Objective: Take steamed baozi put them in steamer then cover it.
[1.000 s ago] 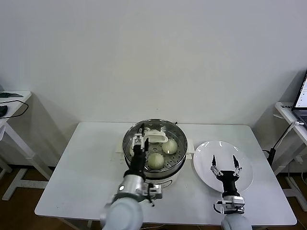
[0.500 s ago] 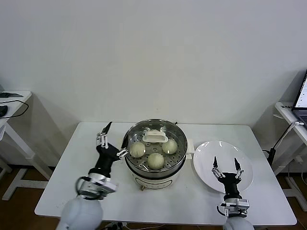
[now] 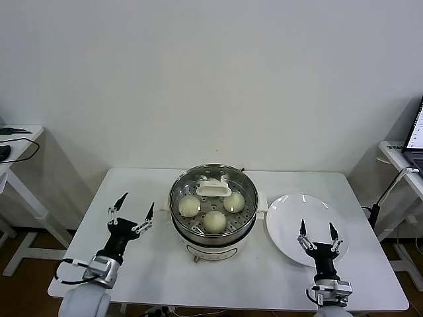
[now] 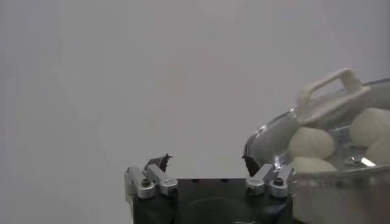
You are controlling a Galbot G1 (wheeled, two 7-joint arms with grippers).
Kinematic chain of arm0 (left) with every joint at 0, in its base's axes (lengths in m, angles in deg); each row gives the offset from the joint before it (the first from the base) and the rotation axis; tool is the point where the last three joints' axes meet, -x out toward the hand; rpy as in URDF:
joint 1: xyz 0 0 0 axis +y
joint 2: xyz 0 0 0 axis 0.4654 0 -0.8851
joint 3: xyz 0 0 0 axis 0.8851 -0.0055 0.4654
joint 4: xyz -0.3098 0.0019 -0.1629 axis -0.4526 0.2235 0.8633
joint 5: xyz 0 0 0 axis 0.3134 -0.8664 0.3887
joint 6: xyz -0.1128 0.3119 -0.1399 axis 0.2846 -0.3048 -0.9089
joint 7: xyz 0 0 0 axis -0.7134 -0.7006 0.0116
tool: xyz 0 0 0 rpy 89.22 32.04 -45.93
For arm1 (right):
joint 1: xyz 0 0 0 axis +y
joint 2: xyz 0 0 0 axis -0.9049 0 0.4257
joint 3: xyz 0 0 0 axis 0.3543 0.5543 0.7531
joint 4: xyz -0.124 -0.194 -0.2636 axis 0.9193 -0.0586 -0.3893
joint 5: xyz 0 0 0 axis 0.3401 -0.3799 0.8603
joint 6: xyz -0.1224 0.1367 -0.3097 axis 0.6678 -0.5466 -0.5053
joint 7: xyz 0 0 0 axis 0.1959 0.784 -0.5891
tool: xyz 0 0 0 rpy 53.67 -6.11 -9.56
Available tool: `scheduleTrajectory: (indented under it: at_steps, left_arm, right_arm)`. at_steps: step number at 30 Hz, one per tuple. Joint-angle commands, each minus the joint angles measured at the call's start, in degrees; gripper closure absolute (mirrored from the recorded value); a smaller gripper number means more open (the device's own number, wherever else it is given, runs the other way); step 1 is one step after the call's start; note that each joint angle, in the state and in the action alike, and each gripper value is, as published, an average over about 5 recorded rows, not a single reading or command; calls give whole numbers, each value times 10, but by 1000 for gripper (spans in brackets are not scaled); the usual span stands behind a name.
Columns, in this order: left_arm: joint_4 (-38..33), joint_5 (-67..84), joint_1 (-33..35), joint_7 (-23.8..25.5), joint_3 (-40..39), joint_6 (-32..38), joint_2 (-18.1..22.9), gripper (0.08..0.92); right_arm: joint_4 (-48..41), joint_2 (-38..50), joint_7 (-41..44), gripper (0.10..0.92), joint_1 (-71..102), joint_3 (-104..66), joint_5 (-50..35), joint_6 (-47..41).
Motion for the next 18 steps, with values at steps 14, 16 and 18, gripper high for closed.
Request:
scheduleTrajectory:
  at_steps: [14, 16, 18]
  left_arm:
    - [47, 109, 30, 8, 37, 72, -5, 177]
    - [50, 107, 27, 4, 33, 73, -9, 177]
    - [51, 106, 26, 3, 31, 74, -10, 177]
  right_arm:
    - [18, -2, 1, 203, 18, -9, -8, -3]
    - [18, -2, 1, 203, 18, -8, -7, -3]
    - [17, -1, 1, 203, 18, -8, -7, -3]
